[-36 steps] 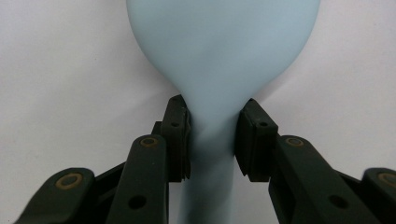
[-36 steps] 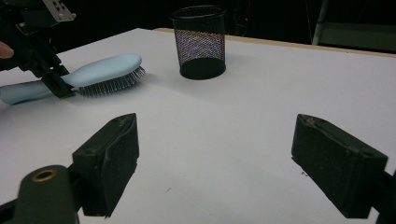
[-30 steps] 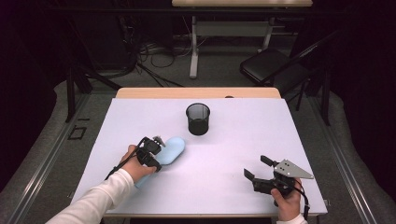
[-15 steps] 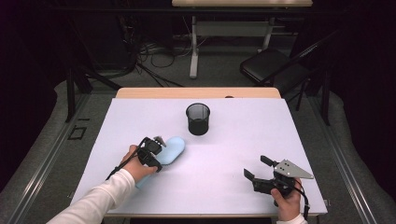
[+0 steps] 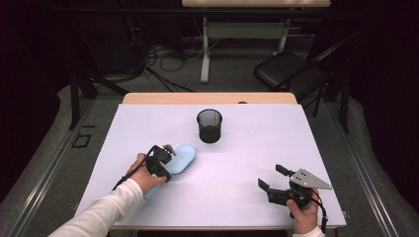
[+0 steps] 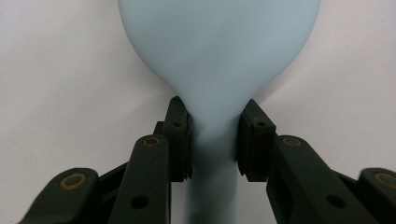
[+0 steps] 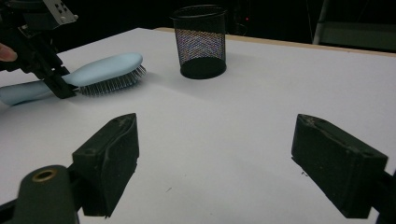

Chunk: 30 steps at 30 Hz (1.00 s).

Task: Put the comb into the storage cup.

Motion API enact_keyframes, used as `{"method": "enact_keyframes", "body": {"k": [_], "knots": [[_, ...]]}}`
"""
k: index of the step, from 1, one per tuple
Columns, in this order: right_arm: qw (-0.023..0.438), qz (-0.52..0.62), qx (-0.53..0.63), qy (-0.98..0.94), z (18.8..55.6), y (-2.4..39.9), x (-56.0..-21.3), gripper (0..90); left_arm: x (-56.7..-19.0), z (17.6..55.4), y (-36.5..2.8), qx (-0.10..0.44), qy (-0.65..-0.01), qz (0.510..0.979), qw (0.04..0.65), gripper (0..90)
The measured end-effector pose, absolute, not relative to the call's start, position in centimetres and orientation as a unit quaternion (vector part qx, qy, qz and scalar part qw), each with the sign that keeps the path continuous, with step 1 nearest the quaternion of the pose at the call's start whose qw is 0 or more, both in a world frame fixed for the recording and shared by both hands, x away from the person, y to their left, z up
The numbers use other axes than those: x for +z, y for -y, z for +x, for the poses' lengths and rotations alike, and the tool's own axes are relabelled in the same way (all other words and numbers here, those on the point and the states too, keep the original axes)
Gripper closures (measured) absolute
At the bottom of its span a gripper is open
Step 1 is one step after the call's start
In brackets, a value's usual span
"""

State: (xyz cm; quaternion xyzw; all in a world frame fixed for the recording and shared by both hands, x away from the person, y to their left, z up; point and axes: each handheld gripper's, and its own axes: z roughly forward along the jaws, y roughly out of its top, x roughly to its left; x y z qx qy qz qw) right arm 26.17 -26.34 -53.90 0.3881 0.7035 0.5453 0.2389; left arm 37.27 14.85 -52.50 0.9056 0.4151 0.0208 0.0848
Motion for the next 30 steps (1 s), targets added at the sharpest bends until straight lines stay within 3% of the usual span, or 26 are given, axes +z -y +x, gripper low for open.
{"method": "enact_keyframes", "body": {"k": [30], "knots": [[0.240, 0.388, 0.546, -0.702, 26.14, 26.34, -53.89, 14.6, -51.93, 37.15, -15.84, -0.005, -0.433, 0.892, 0.128, 70.1]]}}
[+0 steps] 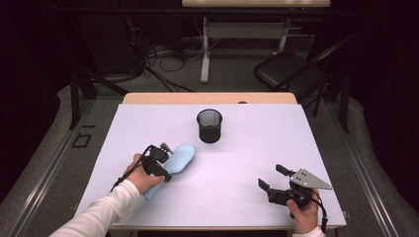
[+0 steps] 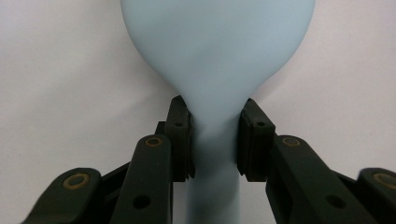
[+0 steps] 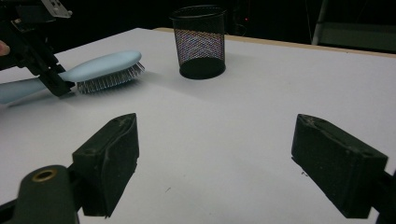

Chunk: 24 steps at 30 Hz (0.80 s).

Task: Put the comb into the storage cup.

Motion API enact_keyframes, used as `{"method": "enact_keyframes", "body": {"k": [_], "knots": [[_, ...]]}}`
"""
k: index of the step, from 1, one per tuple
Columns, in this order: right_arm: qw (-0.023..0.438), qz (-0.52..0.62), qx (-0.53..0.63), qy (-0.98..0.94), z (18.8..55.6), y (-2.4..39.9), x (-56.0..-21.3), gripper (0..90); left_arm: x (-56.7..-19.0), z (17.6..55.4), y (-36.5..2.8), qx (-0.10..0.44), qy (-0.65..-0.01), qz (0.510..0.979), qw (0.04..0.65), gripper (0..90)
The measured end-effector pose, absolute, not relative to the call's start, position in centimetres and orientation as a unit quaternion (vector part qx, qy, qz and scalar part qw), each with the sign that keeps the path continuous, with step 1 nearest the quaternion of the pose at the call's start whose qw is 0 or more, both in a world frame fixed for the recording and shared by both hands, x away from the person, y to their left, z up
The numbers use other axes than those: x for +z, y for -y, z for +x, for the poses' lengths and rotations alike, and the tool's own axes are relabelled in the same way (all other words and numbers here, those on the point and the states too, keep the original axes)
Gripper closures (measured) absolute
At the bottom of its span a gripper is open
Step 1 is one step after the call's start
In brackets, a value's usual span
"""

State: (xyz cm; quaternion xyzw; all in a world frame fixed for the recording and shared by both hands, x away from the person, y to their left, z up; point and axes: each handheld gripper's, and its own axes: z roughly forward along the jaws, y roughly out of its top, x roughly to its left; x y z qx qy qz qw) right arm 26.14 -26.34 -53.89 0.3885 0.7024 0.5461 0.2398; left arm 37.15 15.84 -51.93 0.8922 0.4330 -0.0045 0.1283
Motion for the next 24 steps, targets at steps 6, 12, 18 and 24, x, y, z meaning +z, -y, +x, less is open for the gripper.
{"method": "enact_keyframes", "body": {"k": [6, 12, 18, 24], "knots": [[0.240, 0.389, 0.546, -0.702, 26.1, 26.3, -53.9, 14.6, -51.4, 37.1, -16.1, -0.004, -0.434, 0.889, 0.143, 70.1], [0.241, 0.388, 0.545, -0.703, 26.1, 26.3, -53.9, 14.6, -50.8, 37.0, -16.1, 0.000, -0.435, 0.887, 0.157, 70.1], [0.241, 0.388, 0.545, -0.703, 26.2, 26.3, -53.9, 14.6, -50.1, 36.9, -16.1, 0.005, -0.434, 0.883, 0.176, 70.1], [0.238, 0.389, 0.545, -0.704, 26.1, 26.3, -53.9, 14.6, -49.4, 36.9, -16.0, 0.015, -0.430, 0.880, 0.199, 70.1]]}}
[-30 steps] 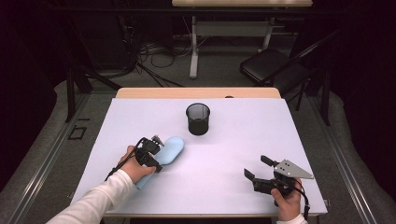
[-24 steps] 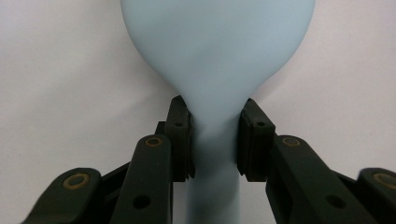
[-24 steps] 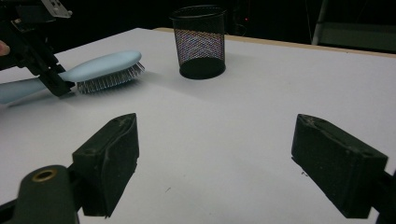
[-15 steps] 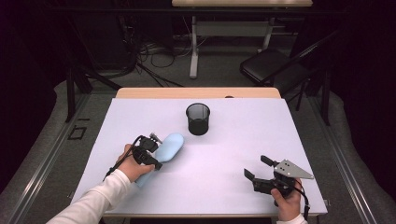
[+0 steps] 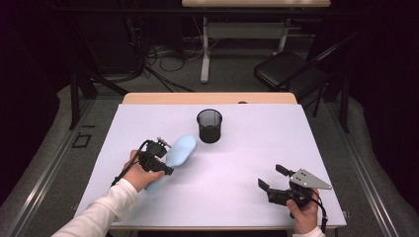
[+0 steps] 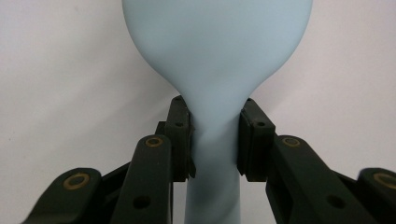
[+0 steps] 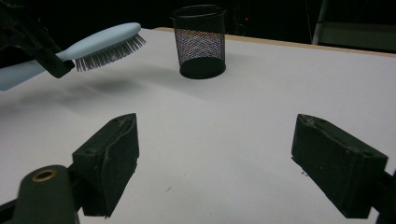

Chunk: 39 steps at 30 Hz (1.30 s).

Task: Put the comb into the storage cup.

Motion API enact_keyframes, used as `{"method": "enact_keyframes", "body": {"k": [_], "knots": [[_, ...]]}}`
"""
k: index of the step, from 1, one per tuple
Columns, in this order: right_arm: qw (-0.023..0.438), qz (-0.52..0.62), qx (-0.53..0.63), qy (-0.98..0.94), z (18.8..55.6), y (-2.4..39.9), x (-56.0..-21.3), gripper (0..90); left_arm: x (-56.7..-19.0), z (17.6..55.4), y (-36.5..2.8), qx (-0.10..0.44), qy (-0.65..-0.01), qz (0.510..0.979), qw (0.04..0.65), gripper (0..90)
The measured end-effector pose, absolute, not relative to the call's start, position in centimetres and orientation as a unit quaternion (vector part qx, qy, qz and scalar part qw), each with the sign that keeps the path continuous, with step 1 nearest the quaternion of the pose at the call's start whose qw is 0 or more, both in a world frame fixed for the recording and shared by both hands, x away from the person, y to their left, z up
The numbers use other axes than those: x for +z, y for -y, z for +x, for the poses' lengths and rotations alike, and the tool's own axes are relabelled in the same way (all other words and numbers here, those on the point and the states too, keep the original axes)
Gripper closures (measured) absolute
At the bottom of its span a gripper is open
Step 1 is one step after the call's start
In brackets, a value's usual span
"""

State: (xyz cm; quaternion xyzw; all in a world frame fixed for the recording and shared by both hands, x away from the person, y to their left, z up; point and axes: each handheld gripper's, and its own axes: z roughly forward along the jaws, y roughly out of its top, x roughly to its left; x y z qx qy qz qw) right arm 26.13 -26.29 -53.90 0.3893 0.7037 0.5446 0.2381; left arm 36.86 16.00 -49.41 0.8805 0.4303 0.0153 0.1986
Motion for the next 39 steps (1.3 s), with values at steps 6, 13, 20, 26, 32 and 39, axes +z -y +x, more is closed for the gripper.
{"method": "enact_keyframes", "body": {"k": [6, 13, 20, 26, 32, 39], "knots": [[0.238, 0.390, 0.545, -0.703, 26.2, 26.2, -54.0, 14.6, -48.5, 36.8, -15.9, 0.028, -0.426, 0.878, 0.214, 70.2], [0.238, 0.390, 0.543, -0.705, 26.2, 26.2, -54.0, 14.6, -47.0, 36.7, -15.7, 0.050, -0.421, 0.872, 0.244, 70.2], [0.236, 0.390, 0.542, -0.706, 26.2, 26.2, -54.0, 14.6, -45.7, 36.3, -15.2, 0.072, -0.401, 0.869, 0.281, 70.2], [0.239, 0.390, 0.543, -0.704, 26.2, 26.2, -54.1, 14.6, -45.0, 36.0, -15.1, 0.087, -0.393, 0.860, 0.314, 70.2], [0.237, 0.391, 0.542, -0.705, 26.3, 26.1, -54.1, 14.6, -44.8, 35.9, -14.9, 0.086, -0.395, 0.848, 0.343, 70.2], [0.235, 0.387, 0.536, -0.713, 26.3, 25.8, -54.2, 14.6, -44.5, 35.7, -14.7, 0.092, -0.394, 0.837, 0.369, 70.2]]}}
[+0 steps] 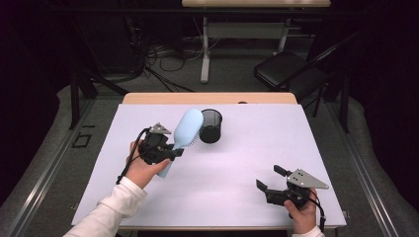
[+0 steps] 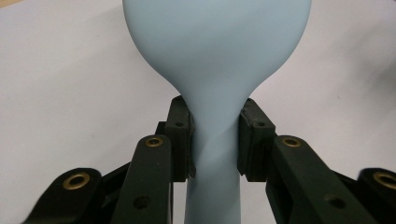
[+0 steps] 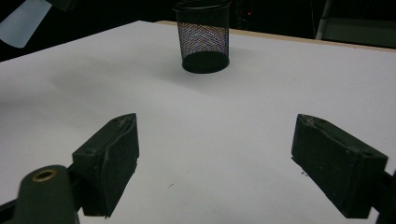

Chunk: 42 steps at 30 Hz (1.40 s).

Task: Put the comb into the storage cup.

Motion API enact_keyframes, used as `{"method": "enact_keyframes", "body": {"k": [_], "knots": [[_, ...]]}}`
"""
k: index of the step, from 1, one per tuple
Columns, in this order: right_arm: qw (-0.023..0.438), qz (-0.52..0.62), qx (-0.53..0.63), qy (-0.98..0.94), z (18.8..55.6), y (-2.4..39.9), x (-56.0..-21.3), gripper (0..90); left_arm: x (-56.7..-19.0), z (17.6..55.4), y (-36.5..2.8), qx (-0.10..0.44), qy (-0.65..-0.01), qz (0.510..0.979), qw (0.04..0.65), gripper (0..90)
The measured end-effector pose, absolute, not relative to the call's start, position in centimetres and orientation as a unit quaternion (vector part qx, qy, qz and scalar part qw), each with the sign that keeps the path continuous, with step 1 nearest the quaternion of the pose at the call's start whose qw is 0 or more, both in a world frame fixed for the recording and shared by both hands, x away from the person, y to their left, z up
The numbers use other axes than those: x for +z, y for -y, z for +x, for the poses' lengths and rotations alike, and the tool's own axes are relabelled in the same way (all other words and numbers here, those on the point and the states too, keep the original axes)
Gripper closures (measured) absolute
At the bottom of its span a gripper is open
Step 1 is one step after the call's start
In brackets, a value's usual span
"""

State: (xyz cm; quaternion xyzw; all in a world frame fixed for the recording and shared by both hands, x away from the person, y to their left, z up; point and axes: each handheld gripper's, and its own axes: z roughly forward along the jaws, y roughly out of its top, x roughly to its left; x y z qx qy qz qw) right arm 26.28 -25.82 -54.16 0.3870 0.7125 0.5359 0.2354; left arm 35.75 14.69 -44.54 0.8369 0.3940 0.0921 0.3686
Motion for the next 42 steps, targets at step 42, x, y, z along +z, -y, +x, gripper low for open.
{"method": "enact_keyframes", "body": {"k": [42], "knots": [[0.232, 0.388, 0.540, -0.710, 27.6, 22.8, -51.5, 15.1, -44.8, 35.0, -10.5, 0.135, -0.336, 0.780, 0.510, 70.2]]}}
